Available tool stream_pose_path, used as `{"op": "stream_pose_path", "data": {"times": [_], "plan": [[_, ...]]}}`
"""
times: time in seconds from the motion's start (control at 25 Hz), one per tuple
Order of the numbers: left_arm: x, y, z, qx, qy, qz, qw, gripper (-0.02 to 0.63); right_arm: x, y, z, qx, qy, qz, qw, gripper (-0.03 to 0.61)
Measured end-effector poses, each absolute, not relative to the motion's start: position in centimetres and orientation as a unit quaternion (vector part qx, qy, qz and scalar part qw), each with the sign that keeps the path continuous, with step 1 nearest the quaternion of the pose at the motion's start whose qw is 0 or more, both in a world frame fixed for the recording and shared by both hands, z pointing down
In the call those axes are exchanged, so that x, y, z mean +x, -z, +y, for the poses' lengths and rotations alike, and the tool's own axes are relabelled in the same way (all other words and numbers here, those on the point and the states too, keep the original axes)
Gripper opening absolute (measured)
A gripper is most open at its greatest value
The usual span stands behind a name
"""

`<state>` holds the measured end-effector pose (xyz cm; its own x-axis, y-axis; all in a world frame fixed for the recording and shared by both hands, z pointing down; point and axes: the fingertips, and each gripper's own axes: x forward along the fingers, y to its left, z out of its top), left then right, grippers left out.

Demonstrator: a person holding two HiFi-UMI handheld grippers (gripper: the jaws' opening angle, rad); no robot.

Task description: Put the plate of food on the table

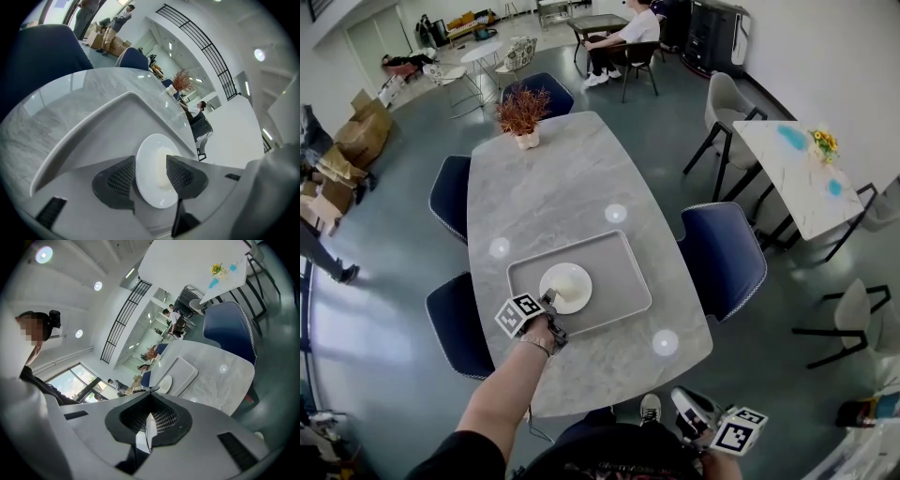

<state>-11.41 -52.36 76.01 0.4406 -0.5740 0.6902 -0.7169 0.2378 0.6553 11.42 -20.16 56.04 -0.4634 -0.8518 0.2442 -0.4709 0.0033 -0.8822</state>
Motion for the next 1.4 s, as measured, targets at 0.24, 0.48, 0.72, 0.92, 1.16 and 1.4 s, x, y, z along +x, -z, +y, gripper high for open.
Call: {"op": "stream_pose_path", "data": {"times": [0.24, 0.48, 0.72, 0.92, 1.16, 1.4], "plan": [[-13.1, -73.8, -52.4, 0.641, -0.034, -0.549, 0.535, 0.193, 11.6, -55.7, -19.9, -0.474, 0.511, 0.693, 0.184, 0.011], [-13.7, -69.7, -50.8, 0.711, -0.008, -0.515, 0.479, 0.008, 11.7, -55.2, -20.1, -0.455, 0.513, 0.705, 0.182, 0.011], [-12.2, -65.6, -46.5, 0.772, 0.026, -0.42, 0.477, 0.008, 11.4, -54.9, -20.4, -0.42, 0.508, 0.733, 0.167, 0.011], [-8.4, -60.5, -38.1, 0.821, 0.047, -0.284, 0.492, 0.008, 11.2, -54.3, -20.1, -0.382, 0.502, 0.76, 0.156, 0.011], [-3.9, -54.1, -29.0, 0.866, 0.081, -0.19, 0.456, 0.008, 11.0, -54.1, -19.0, -0.333, 0.507, 0.782, 0.143, 0.011], [-1.0, -54.1, -21.9, 0.873, 0.057, -0.195, 0.444, 0.008, 10.2, -54.4, -17.0, -0.273, 0.514, 0.805, 0.117, 0.011]]}}
